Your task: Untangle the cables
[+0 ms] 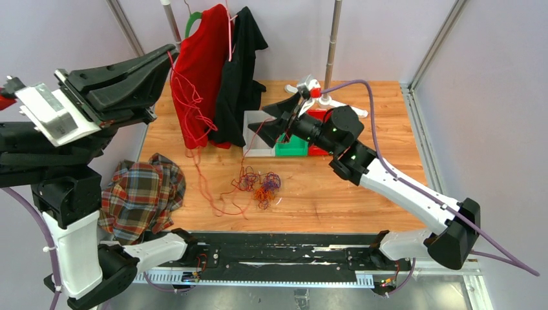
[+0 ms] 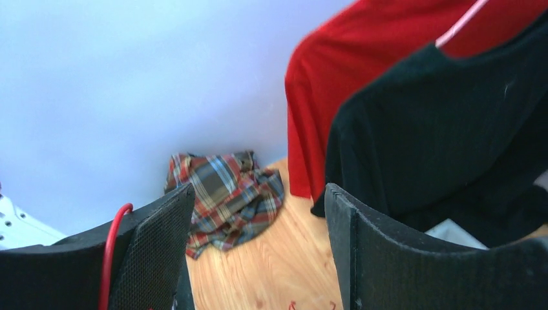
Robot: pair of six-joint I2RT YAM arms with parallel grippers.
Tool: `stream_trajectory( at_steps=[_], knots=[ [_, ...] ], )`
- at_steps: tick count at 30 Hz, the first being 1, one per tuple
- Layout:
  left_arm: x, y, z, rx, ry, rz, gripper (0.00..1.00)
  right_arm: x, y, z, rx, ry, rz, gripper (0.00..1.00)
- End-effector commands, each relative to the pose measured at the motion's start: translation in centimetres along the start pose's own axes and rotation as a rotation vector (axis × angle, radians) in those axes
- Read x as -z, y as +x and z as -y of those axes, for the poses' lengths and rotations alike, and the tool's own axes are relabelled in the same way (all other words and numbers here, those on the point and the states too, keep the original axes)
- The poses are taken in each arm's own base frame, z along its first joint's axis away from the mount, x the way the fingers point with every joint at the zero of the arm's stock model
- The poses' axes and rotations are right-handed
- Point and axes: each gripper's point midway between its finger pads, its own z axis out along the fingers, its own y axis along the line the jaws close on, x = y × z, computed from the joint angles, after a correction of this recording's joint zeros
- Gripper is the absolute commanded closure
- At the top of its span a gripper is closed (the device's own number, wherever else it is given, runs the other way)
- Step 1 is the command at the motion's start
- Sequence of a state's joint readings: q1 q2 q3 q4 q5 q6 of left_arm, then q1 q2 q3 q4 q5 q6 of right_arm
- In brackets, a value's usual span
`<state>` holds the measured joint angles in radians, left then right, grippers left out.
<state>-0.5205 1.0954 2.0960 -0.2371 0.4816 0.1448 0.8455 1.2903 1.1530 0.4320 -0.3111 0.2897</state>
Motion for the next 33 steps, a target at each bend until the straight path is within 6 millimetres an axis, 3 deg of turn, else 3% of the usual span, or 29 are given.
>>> stream_trajectory(
  at_steps=[1,2,4,9,15,18,20,29,31,33],
  knots=[
    [1.1,0.9,0.0,-0.084,-0.01,-0.034,1.0,0.0,-3.1,-0.9,0.014,-0.029,0.014,0.26],
    [1.5,1.4,-0.5,-0.123,-0.039,-0.052,1.0,-0.2,-3.4,-0.5,0.018,0.002,0.004,0.26],
    [2.1,2.5,-1.9,-0.218,-0.115,-0.083,1.0,-0.2,-1.6,1.5,0.025,0.099,-0.079,0.26],
    [3.6,4.3,-5.5,-0.39,-0.282,-0.189,1.0,2.3,6.5,7.8,0.065,0.369,-0.3,0.26],
    [6.1,10.6,-5.4,-0.473,-0.246,-0.451,1.0,5.9,9.1,11.1,0.067,0.526,-0.377,0.26],
    [7.9,13.6,-5.1,-0.443,-0.244,-0.586,1.0,9.7,8.9,14.4,0.136,0.774,-0.483,0.25],
    [8.8,14.8,-4.5,-0.429,-0.222,-0.626,1.0,10.4,8.3,14.7,0.185,0.776,-0.504,0.25],
    [9.9,16.5,-2.4,-0.345,-0.18,-0.631,1.0,9.0,1.2,12.1,0.135,0.612,-0.341,0.23],
    [10.1,16.4,-2.3,-0.37,-0.175,-0.63,1.0,9.3,1.0,11.7,0.06,0.556,-0.325,0.23],
    [10.6,16.5,-2.7,-0.419,-0.182,-0.647,1.0,10.9,2.3,12.9,0.045,0.614,-0.358,0.23]
  ],
)
